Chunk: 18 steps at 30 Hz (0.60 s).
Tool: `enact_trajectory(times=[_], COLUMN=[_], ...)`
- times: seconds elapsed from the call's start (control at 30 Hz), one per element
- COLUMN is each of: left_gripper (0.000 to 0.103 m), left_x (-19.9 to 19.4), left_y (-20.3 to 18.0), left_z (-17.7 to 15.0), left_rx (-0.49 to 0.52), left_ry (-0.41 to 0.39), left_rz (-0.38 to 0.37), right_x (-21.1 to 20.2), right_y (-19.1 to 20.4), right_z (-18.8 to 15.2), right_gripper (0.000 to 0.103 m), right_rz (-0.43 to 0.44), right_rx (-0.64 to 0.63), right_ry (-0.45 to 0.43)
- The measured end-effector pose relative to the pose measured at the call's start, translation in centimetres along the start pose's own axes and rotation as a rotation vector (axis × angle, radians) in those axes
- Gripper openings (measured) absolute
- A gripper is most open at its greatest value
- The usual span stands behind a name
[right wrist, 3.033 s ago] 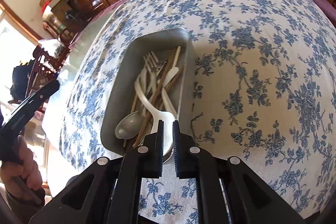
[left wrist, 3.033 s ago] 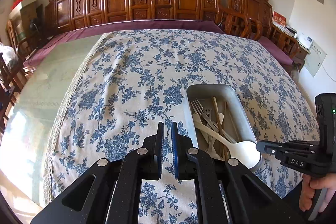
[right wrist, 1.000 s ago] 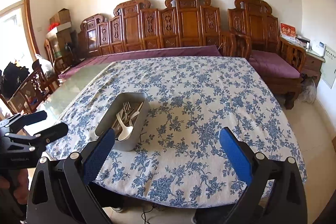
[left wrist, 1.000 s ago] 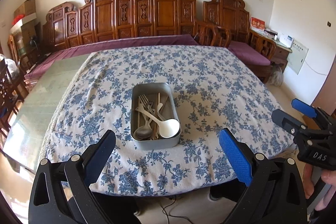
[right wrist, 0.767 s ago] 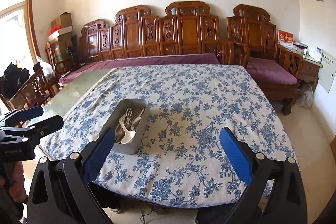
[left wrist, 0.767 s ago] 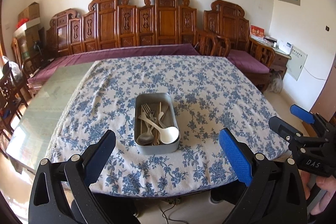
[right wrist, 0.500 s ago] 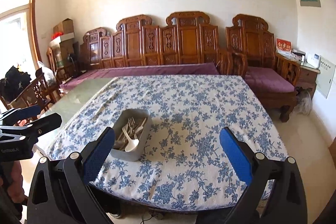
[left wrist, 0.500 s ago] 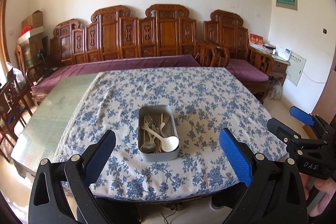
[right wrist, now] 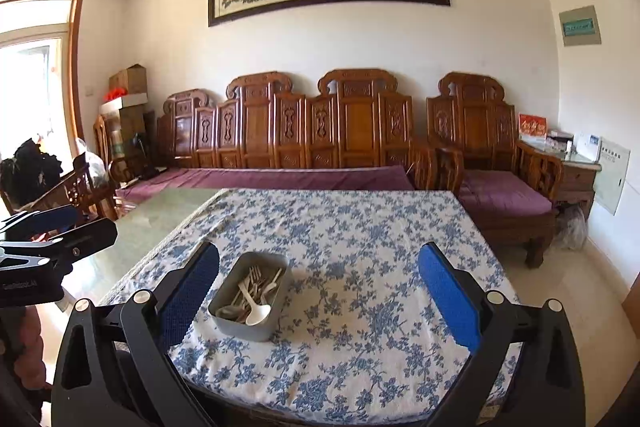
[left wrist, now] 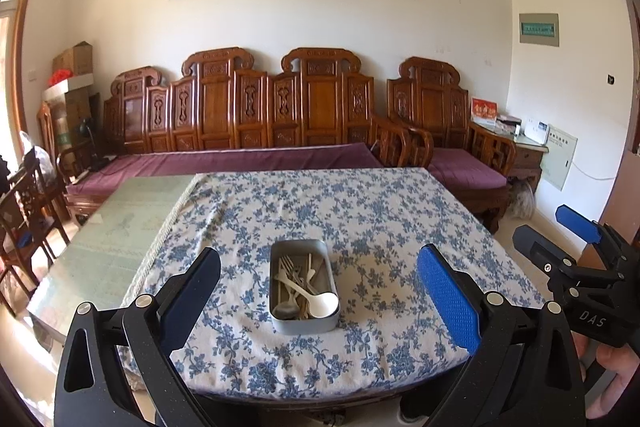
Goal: Organize utensils
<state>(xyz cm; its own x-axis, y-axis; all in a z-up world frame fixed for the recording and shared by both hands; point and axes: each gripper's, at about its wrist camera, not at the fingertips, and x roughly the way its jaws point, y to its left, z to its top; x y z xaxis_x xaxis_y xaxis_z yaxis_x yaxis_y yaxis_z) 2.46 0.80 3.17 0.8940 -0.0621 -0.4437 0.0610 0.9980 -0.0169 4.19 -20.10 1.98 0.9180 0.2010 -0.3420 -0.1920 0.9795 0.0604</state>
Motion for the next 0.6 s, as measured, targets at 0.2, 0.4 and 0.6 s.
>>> enact_trajectory(times=[0.2, 0.4, 0.6], left_gripper=[0.095, 0.095, 0.095], left_x=[-0.2, -0.31, -0.34], left_y=[-0.01, -0.03, -0.06], left_z=[-0.04, -0.12, -0.13], left_rx=[0.0, 0.0, -0.003], left_ry=[-0.005, -0.007, -0.012], left_rz=[0.0, 0.005, 0.009], right_x=[-0.15, -0.23, -0.3], right_y=[-0.13, -0.24, -0.21], right_z=[0.05, 0.02, 0.14], right_gripper=[0.1, 0.1, 0.1], right_rz=[0.003, 0.0, -0.002], right_rx=[0.008, 0.011, 0.014], right_ry=[-0.003, -0.006, -0.009])
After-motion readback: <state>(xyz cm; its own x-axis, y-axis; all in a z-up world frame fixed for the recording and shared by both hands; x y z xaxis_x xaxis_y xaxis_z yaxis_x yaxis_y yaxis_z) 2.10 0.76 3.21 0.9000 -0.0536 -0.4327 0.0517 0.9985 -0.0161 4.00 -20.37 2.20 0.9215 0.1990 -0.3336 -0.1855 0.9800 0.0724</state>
